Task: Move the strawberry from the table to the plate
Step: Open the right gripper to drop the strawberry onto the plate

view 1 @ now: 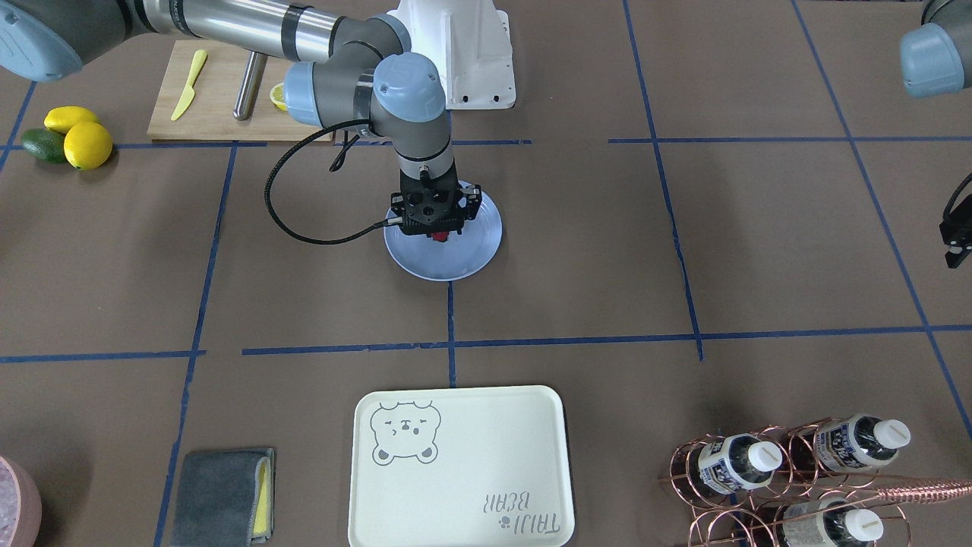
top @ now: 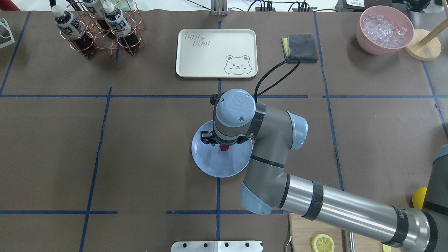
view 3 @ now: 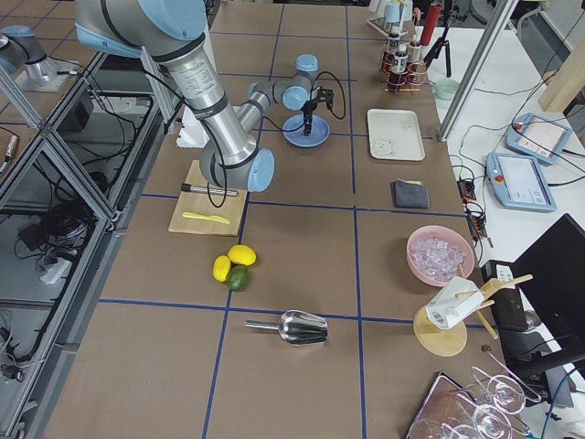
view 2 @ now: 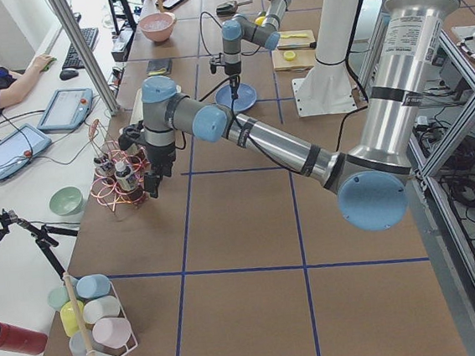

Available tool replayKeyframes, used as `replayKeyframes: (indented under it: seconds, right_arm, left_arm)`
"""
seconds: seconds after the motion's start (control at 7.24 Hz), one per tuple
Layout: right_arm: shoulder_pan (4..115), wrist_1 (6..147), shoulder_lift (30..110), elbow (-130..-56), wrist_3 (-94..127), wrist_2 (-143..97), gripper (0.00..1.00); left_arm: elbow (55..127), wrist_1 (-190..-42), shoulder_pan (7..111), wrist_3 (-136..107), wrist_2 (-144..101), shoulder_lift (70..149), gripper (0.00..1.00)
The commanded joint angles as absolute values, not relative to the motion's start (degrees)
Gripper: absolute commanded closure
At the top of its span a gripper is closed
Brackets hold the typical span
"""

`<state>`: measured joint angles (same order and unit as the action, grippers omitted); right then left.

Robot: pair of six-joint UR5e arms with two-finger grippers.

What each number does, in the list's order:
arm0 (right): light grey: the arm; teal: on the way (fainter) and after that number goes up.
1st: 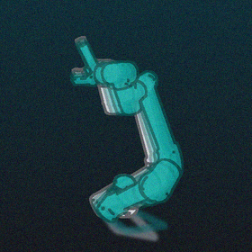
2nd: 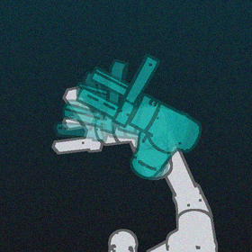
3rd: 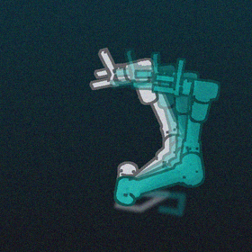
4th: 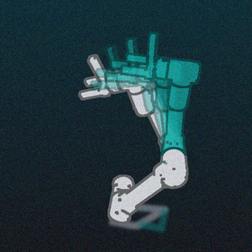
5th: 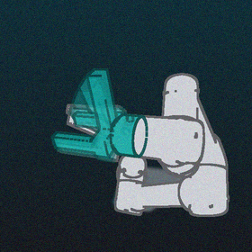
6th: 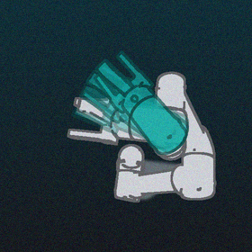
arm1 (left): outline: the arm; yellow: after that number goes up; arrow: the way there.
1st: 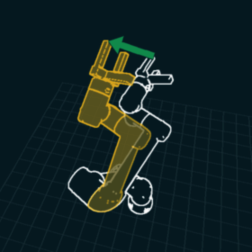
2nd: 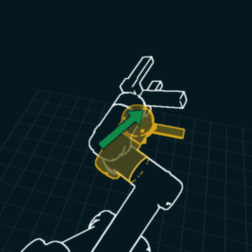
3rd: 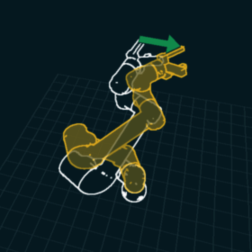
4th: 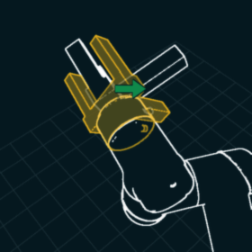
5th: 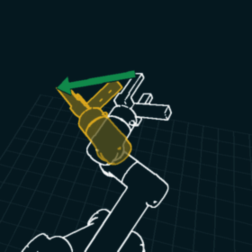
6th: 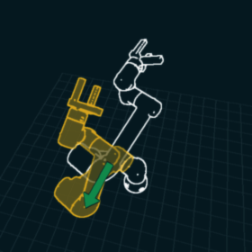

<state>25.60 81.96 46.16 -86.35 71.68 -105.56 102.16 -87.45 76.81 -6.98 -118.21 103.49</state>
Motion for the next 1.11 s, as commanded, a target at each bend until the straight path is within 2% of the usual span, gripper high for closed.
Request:
replayKeyframes:
  seconds: [0.0,0.41,0.55,0.69,0.97]
  right_arm:
    - [26.88,82.61,45.88,-88.66,71.63,-105.64,0.00]
    - [36.44,97.24,48.50,-101.55,65.53,-111.79,0.00]
    - [41.09,102.08,49.73,-105.17,57.73,-114.32,0.00]
    - [47.40,102.04,53.14,-107.38,52.70,-120.09,0.00]
    - [60.58,102.04,62.71,-108.89,34.72,-130.92,0.00]
  left_arm:
    - [102.22,-87.45,77.34,-6.24,-118.30,102.14,0.00]
    - [102.04,-86.66,79.70,-4.06,-123.29,98.80,0.00]
    - [100.74,-84.40,84.15,0.83,-123.83,97.75,0.00]
    - [97.24,-83.24,88.55,6.80,-127.75,97.65,0.00]
    - [89.94,-84.10,90.70,15.54,-130.95,95.73,0.00]
